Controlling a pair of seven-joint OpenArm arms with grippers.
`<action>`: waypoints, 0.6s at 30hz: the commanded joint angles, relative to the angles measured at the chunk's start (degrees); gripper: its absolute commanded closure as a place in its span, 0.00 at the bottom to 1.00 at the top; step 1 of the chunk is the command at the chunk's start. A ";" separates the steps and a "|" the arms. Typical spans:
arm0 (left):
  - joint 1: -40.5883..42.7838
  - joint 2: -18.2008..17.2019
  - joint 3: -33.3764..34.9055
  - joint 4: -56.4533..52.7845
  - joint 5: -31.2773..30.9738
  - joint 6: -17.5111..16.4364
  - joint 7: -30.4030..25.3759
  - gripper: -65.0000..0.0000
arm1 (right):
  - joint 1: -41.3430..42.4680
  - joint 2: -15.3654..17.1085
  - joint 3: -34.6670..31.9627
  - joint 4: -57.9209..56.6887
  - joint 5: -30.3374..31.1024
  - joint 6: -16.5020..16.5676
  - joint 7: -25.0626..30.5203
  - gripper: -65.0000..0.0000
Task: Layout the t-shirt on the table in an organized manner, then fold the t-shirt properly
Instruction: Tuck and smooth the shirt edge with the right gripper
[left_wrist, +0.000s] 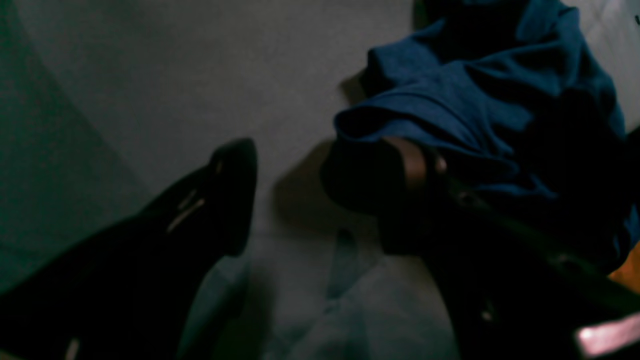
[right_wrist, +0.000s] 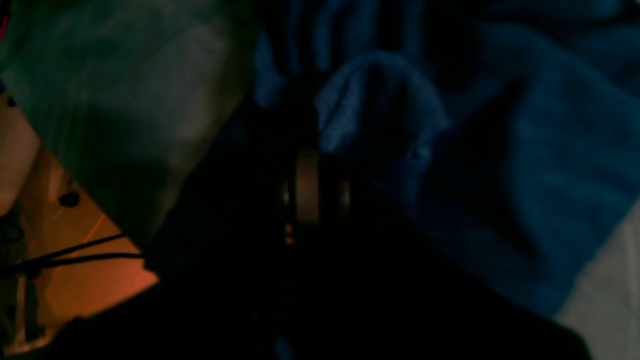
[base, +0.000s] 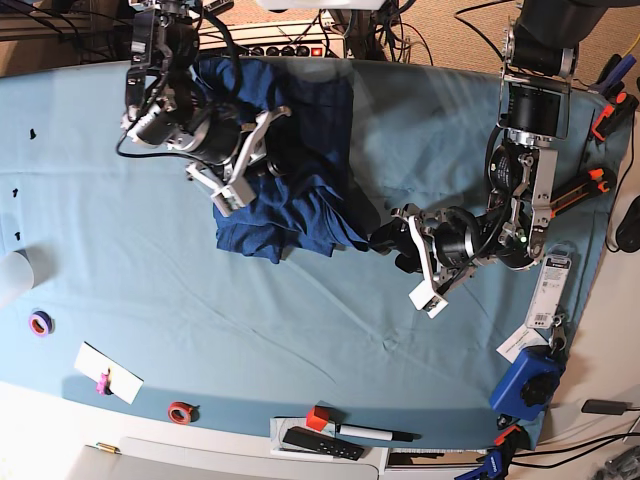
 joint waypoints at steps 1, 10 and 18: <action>-1.40 -0.28 -0.22 0.92 -1.01 -0.24 -1.29 0.43 | 0.50 0.31 -0.83 0.94 1.79 0.20 0.50 1.00; -1.40 -0.31 -0.22 0.92 1.46 -0.24 -2.89 0.43 | 0.48 0.33 -10.14 1.09 10.86 2.97 -8.39 1.00; -1.40 -0.31 -0.22 0.92 2.45 -0.24 -3.19 0.43 | 0.46 0.31 -15.26 1.09 12.35 2.97 -11.66 1.00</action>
